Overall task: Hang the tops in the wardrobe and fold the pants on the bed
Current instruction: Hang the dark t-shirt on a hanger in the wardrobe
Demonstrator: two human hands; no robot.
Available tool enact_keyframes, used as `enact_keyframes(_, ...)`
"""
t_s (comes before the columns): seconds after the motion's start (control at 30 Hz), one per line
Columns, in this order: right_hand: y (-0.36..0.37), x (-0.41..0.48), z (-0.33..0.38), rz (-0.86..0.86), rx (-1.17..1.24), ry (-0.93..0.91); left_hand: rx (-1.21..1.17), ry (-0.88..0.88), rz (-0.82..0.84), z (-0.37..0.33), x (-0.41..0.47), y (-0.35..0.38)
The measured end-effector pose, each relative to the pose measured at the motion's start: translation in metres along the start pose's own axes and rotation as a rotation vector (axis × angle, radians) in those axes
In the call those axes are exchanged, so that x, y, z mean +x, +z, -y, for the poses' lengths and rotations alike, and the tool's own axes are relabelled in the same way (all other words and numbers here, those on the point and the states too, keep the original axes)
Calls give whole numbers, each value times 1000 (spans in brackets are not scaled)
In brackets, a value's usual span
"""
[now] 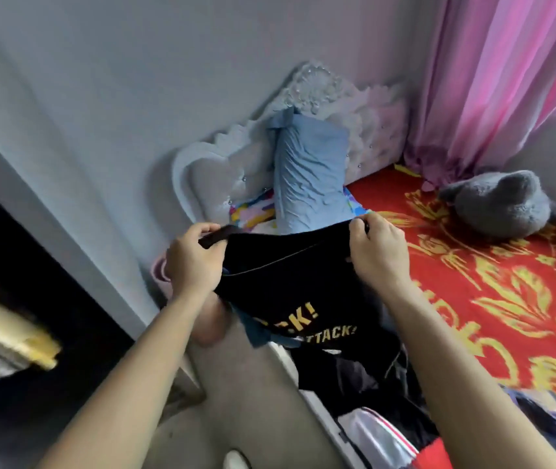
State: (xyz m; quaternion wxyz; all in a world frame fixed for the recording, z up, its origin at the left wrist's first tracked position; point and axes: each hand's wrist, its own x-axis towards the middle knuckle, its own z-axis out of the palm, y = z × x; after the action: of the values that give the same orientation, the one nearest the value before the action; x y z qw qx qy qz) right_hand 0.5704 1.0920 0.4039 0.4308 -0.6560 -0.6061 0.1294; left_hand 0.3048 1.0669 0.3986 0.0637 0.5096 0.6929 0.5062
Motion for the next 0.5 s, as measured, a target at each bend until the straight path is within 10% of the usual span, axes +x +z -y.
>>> enact_keyframes(0.23, 78, -69, 120, 431, 6, -224, 58, -74, -225, 58, 4, -169)
enact_keyframes(0.5, 202, -182, 285, 423, -104, -431, 130, -138, -333, 176, 11, -371)
